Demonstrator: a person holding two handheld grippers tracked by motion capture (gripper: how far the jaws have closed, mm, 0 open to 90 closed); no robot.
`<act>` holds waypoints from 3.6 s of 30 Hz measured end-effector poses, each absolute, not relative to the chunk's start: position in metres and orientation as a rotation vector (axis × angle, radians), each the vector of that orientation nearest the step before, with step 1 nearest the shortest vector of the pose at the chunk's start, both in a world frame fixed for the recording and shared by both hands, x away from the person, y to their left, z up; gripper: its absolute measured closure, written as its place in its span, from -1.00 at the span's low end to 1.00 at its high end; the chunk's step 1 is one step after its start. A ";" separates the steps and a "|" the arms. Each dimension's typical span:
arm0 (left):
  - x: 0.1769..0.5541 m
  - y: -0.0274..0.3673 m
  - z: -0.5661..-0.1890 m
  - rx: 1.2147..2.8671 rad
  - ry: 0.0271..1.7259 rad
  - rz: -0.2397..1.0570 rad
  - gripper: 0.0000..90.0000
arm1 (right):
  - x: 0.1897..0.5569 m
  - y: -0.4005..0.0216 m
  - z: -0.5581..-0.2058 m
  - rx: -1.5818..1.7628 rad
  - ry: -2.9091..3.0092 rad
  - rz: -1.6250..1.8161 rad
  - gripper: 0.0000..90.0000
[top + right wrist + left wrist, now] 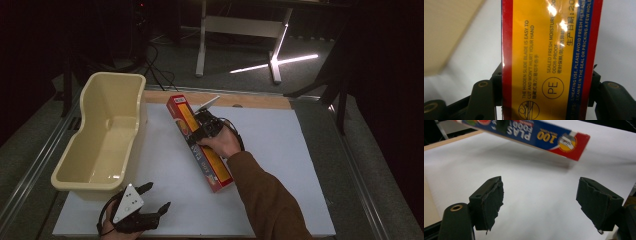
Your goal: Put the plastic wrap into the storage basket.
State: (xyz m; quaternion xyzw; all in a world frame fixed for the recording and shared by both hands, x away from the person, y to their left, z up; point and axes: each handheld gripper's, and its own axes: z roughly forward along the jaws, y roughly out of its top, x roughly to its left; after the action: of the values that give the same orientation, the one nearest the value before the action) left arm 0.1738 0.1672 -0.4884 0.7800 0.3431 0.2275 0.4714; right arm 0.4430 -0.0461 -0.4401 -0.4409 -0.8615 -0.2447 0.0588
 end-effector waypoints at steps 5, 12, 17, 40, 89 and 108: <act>0.175 0.165 -0.489 1.913 0.837 0.553 -0.52 | 0.446 -0.049 -0.428 -1.408 -2.534 -0.874 -0.08; 0.174 0.167 -0.489 1.908 0.840 0.553 -0.52 | 0.443 -0.039 -0.404 -1.410 -2.437 -1.041 -0.08; 0.174 0.167 -0.489 1.908 0.840 0.555 -0.51 | 0.441 -0.031 -0.387 -1.411 -2.371 -1.134 -0.08; 0.174 0.167 -0.489 1.898 0.839 0.553 -0.52 | 0.431 0.015 -0.323 -1.355 -2.281 -1.339 -0.09; 0.168 0.165 -0.489 1.893 0.792 0.547 -0.55 | 0.429 0.122 -0.336 -1.459 -1.904 -1.327 -0.10; 0.166 0.166 -0.488 1.874 0.783 0.550 -0.54 | 0.418 0.148 -0.360 -1.507 -1.875 -1.298 -0.11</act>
State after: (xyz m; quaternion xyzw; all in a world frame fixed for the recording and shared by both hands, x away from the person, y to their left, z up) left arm 0.1660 0.1660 -0.4876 0.7736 0.3230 0.2268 0.4957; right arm 0.4181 0.1477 -0.3603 -0.5398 -0.6717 -0.4652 0.2027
